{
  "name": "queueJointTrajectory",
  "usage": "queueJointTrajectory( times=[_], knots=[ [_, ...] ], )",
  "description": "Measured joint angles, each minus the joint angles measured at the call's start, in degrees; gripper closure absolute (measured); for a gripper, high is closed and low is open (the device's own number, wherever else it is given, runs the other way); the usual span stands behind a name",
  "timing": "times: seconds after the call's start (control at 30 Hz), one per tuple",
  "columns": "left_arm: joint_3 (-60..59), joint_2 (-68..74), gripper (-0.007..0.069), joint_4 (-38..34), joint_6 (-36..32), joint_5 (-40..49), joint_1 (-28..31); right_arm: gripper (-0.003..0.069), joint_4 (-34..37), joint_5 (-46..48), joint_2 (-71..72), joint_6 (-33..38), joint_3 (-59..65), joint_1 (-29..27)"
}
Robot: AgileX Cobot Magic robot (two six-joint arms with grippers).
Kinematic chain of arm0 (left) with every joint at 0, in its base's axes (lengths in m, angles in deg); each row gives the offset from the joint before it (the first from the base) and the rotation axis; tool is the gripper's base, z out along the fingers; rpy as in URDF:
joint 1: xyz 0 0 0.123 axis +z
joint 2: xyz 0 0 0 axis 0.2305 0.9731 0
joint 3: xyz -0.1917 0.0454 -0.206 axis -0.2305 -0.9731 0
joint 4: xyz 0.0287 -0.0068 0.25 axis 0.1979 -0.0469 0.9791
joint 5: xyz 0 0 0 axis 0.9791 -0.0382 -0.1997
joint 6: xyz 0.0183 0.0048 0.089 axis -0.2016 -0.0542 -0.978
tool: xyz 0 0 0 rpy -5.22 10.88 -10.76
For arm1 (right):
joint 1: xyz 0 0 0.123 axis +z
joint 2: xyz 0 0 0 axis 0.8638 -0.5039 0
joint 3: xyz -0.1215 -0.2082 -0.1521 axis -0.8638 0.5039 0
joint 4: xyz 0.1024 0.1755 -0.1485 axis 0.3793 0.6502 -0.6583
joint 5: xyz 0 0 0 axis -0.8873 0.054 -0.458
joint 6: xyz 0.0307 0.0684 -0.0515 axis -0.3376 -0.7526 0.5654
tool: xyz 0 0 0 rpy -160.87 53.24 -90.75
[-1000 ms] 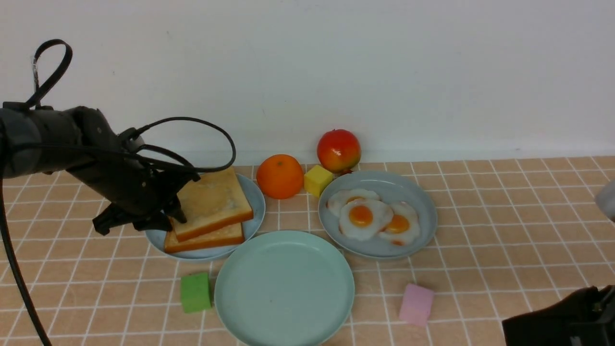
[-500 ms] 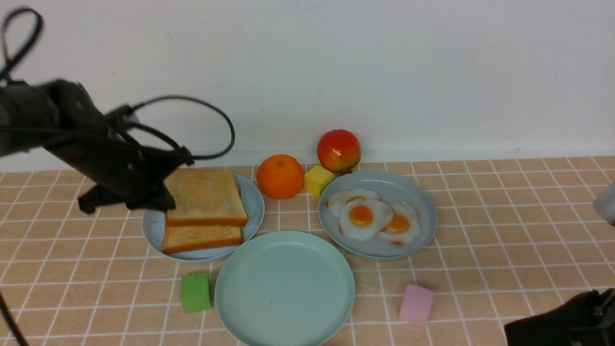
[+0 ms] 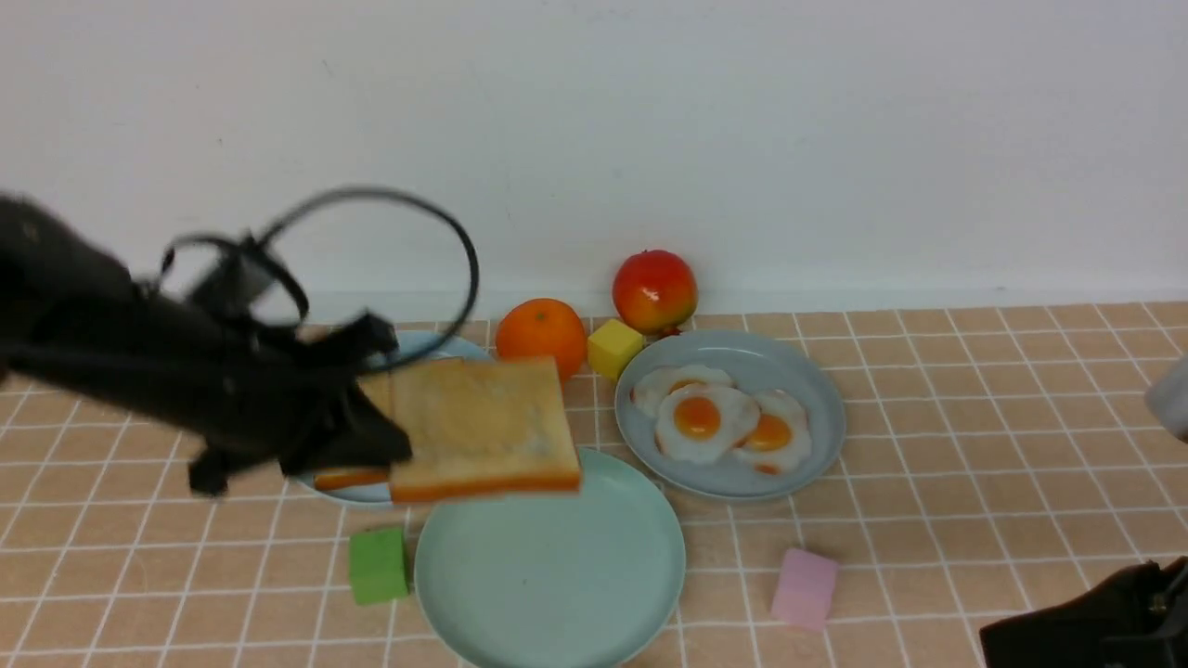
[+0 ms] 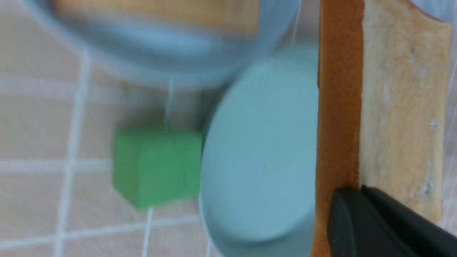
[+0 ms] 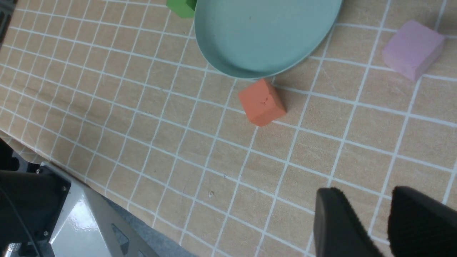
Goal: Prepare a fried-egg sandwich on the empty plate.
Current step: Use the left arm to put a slice of bread into the empty plate in the middle
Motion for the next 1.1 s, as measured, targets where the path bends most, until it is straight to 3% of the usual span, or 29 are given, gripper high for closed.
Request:
queueJointTrajectory(
  times=[0.17, 0.3, 0.63, 0.87, 1.1],
  knots=[
    [-5.50, 0.05, 0.0638, -7.13, -11.04, -7.46, -3.81, 0.0418, 0.00, -0.06, 0.00, 0.00, 0.00, 0.00],
    [-5.96, 0.84, 0.0636, -9.51, -14.03, -13.72, -7.50, 0.0418, 0.00, -0.43, 0.00, 0.00, 0.00, 0.00],
    [-5.96, 3.66, 0.0615, -8.87, -12.10, -15.04, -9.14, 0.0418, -2.05, -0.60, 0.00, 0.00, 0.00, 0.00],
    [-5.96, 3.66, 0.0596, -8.59, -10.77, -11.42, -9.14, 0.0418, -2.57, -1.14, 0.00, 0.00, 0.00, 0.00],
    [-5.58, 3.49, 0.0495, -6.23, -4.55, -11.10, -8.29, 0.0418, -2.57, -2.25, 0.00, 0.00, 0.00, 0.00]
  ],
)
